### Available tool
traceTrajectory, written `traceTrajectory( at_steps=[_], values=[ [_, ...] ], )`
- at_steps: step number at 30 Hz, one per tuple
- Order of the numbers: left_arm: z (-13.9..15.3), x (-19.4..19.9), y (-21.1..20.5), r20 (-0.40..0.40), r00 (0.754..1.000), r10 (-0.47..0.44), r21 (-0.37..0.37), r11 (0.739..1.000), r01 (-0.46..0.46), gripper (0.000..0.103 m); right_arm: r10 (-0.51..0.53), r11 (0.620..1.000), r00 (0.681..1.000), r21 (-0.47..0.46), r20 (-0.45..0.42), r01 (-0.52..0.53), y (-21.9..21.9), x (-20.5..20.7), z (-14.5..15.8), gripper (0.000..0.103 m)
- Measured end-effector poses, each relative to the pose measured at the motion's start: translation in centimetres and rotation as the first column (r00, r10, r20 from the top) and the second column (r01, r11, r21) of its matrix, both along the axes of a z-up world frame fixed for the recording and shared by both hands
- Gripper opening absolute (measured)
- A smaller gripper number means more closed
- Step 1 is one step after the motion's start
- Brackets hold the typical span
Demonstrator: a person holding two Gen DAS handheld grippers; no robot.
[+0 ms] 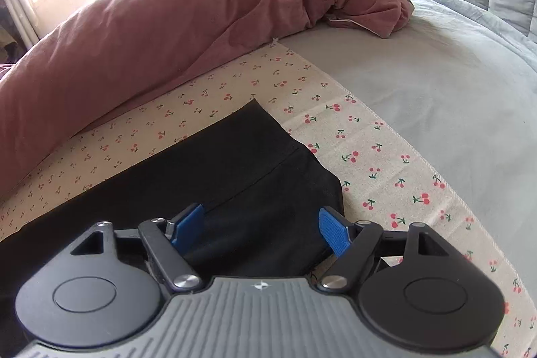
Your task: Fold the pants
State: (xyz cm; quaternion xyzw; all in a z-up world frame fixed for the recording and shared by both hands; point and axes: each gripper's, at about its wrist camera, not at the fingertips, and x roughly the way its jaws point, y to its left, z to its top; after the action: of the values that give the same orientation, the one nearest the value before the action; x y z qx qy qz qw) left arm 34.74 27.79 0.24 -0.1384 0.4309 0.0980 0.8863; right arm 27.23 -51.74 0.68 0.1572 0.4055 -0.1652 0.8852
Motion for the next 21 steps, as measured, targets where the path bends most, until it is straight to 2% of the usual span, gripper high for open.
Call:
traceTrajectory(
  at_steps=[7, 11, 13, 17, 21],
  values=[
    [-0.2, 2.0, 1.8, 0.000, 1.000, 0.015, -0.040, 0.999, -0.015, 0.084, -0.005, 1.000, 1.000, 0.001, -0.030, 0.005, -0.8, 4.3, -1.6, 0.079],
    [0.1, 2.5, 3.4, -0.004, 0.999, 0.049, 0.008, 0.999, -0.049, 0.084, -0.010, 1.000, 0.999, -0.025, -0.049, 0.009, -1.0, 5.7, -2.7, 0.079],
    [-0.1, 3.1, 4.0, -0.013, 0.998, 0.061, 0.003, 0.998, -0.061, 0.084, -0.025, 0.999, 0.998, -0.026, -0.051, 0.023, -1.2, 6.3, -3.0, 0.079],
    [-0.4, 4.0, 3.2, 0.014, 1.000, 0.018, -0.048, 0.999, -0.018, 0.088, -0.038, 0.999, 0.998, 0.005, -0.042, 0.039, -1.2, 7.1, -3.5, 0.079],
    [-1.5, 5.6, 1.0, 0.003, 0.999, -0.032, -0.023, 0.999, 0.032, 0.089, -0.027, 1.000, 0.998, -0.018, -0.055, 0.026, -0.6, 7.9, -4.1, 0.079]
  ],
)
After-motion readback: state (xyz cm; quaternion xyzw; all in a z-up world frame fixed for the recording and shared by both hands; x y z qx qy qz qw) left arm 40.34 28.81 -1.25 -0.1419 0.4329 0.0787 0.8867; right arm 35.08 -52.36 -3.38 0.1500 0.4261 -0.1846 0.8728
